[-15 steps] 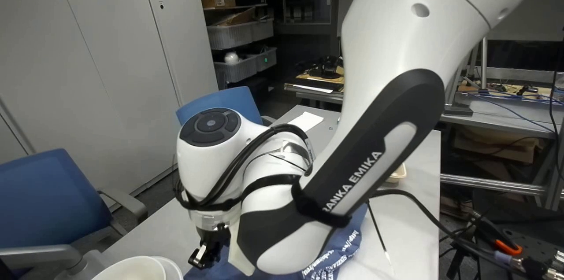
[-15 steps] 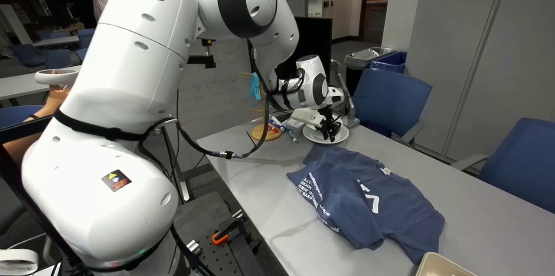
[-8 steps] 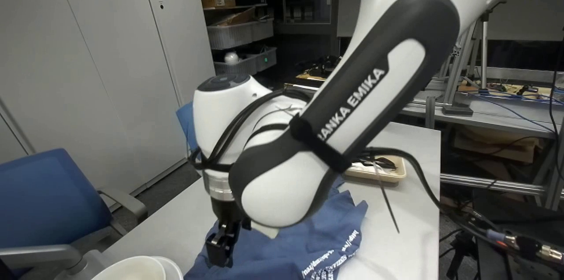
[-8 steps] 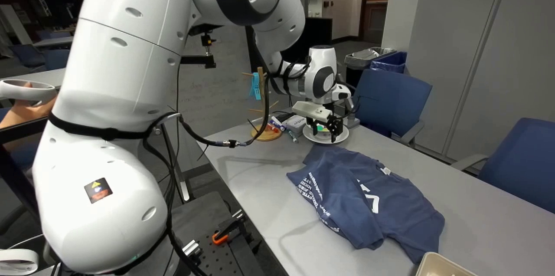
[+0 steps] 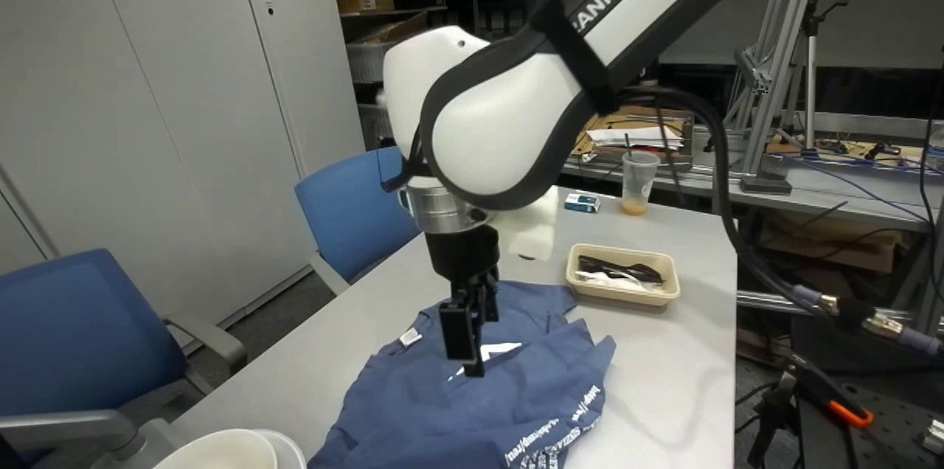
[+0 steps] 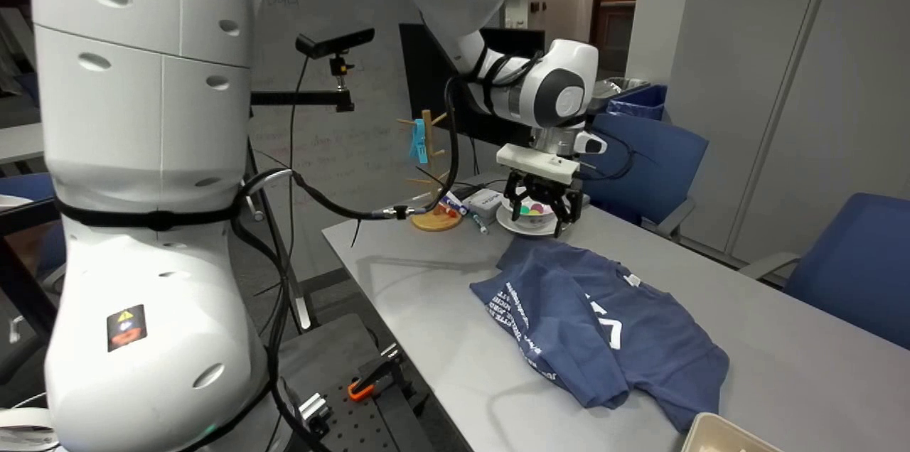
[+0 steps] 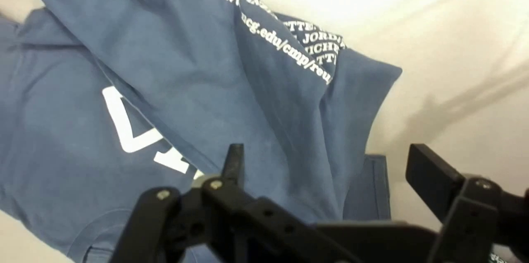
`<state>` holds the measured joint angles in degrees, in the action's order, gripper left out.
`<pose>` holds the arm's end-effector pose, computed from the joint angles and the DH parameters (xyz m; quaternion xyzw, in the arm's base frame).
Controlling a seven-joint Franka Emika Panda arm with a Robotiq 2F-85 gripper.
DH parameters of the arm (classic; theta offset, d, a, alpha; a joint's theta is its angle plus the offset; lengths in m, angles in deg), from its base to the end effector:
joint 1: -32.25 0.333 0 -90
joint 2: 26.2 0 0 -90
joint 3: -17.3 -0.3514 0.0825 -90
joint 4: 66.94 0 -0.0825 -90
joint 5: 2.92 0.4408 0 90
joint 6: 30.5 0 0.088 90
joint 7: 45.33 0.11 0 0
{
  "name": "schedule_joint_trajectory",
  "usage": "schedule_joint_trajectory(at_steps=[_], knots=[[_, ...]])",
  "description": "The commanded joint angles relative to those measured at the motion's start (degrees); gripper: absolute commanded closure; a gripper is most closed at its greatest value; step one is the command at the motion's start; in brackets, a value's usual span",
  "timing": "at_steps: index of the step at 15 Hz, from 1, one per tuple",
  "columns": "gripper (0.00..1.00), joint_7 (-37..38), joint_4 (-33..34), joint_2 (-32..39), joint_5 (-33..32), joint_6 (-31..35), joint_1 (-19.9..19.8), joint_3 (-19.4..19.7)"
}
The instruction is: Fold the t-shirt from bottom to top then left to right
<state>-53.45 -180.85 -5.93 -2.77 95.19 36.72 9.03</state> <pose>0.6284 0.1398 0.2665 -0.9812 -0.1771 0.0732 0.0233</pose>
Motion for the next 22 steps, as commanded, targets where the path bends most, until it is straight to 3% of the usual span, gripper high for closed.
schedule_joint_trajectory(at_steps=[1,14,18,22], knots=[[0.00,-2.23,-3.79,-5.47,-1.69,-5.57,-0.64,1.49],[0.00,-0.77,-3.22,-3.93,-5.11,-4.45,-0.92,3.62],[0.00,-5.00,-4.49,-1.79,-6.32,-2.59,-3.80,6.53],[0.00,-14.29,-5.66,1.38,-4.23,0.36,-8.39,7.54]])
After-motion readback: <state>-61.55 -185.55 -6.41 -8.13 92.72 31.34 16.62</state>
